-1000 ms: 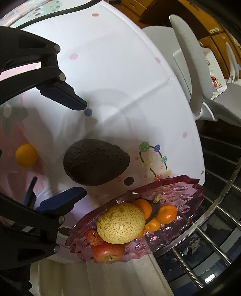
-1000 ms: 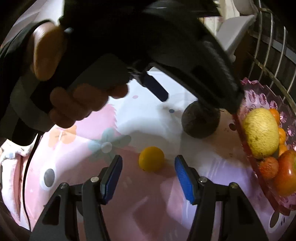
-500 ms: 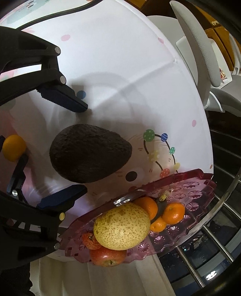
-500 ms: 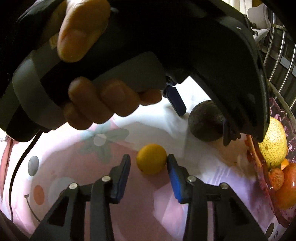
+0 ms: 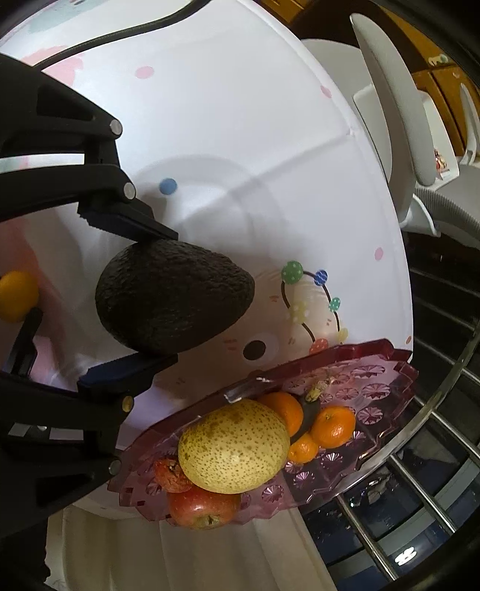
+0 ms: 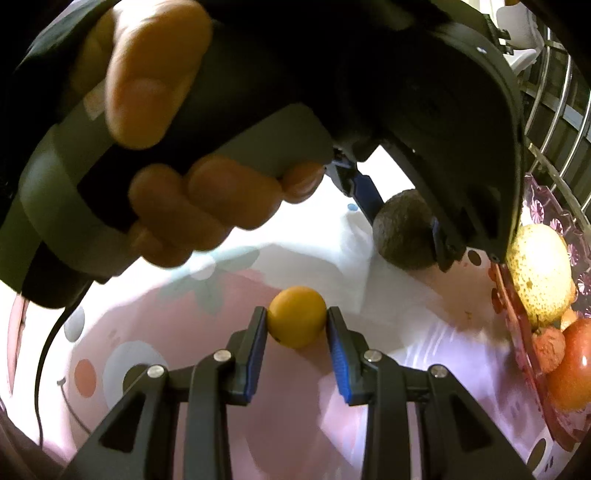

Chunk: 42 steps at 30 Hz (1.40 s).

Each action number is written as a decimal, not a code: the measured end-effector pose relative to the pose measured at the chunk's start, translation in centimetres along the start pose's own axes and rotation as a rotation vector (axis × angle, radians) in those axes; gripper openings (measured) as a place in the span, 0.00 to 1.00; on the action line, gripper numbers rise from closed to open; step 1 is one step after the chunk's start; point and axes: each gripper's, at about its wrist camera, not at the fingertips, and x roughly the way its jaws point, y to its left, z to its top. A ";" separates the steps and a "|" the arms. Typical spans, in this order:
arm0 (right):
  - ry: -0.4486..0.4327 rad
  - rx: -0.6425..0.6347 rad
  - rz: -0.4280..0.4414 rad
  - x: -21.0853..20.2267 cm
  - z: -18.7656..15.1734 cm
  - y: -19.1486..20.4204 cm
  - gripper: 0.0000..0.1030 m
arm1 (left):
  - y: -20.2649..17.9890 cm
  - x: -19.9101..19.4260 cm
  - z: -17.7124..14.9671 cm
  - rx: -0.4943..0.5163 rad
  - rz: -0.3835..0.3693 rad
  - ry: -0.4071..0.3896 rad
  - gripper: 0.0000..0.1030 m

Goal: Organize fruits
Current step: 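Grasp the dark avocado with the left tool while the right tool grasps the small yellow citrus, then carry the avocado with the left tool and yellow citrus with the right tool into the bowl, release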

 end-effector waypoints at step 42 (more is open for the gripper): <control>0.014 0.343 -0.245 -20.8 -3.0 -7.7 0.32 | -4.3 -21.5 -15.3 -0.267 0.033 -0.276 0.54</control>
